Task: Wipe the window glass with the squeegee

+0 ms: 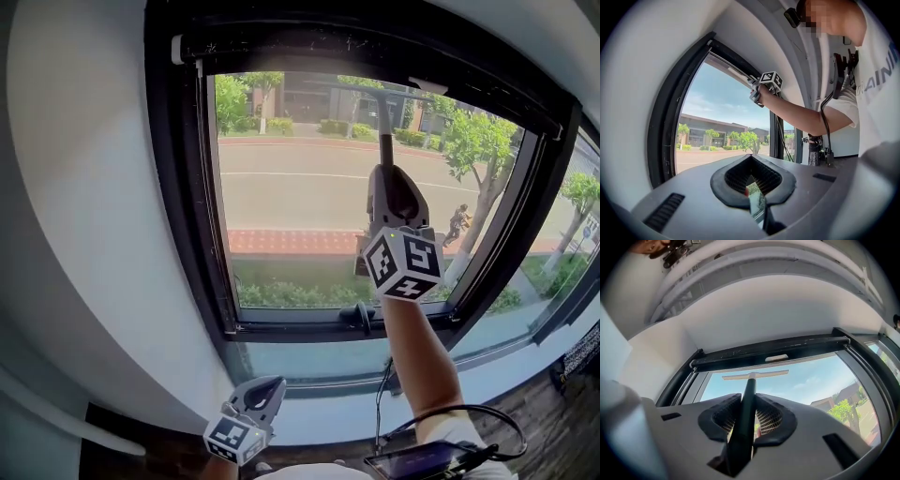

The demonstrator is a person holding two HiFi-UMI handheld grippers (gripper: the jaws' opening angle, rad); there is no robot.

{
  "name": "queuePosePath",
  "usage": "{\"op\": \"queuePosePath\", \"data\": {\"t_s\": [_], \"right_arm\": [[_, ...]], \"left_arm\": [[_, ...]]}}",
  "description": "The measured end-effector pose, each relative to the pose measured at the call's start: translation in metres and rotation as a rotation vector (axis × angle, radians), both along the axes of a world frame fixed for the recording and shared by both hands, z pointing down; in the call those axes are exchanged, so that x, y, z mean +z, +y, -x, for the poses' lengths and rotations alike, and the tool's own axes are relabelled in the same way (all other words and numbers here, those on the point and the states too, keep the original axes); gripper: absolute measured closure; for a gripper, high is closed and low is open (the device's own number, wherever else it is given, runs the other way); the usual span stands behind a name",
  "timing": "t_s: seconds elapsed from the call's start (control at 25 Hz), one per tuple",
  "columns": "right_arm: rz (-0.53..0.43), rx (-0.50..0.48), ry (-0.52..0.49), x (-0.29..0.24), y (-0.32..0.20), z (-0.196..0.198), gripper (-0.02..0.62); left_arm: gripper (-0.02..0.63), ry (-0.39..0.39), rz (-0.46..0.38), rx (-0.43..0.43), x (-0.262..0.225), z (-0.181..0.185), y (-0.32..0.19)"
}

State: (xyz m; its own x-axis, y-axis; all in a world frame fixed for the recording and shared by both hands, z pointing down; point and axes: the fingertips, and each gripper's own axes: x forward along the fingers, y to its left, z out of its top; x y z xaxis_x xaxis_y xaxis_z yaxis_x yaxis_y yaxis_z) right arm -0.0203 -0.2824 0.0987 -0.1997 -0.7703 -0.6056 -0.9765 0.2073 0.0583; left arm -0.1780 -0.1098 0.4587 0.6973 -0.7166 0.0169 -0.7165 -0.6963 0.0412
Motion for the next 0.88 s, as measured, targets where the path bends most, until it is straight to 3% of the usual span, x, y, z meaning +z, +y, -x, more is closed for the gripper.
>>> {"op": "queuePosePath", "data": {"t_s": [0.48,0.88], "right_arm": [[0.0,0.046,0.028,-0.016,-0.023,0.021,0.495],[0.038,0.056,0.062,0.037,-0.018,0.023,0.495]], "left_arm": [[0.588,0.016,0.026,-0.034,0.003,0.008,0.003],[0.588,0.025,0.056,-0.054,0.009,0.015,-0.002]]}}
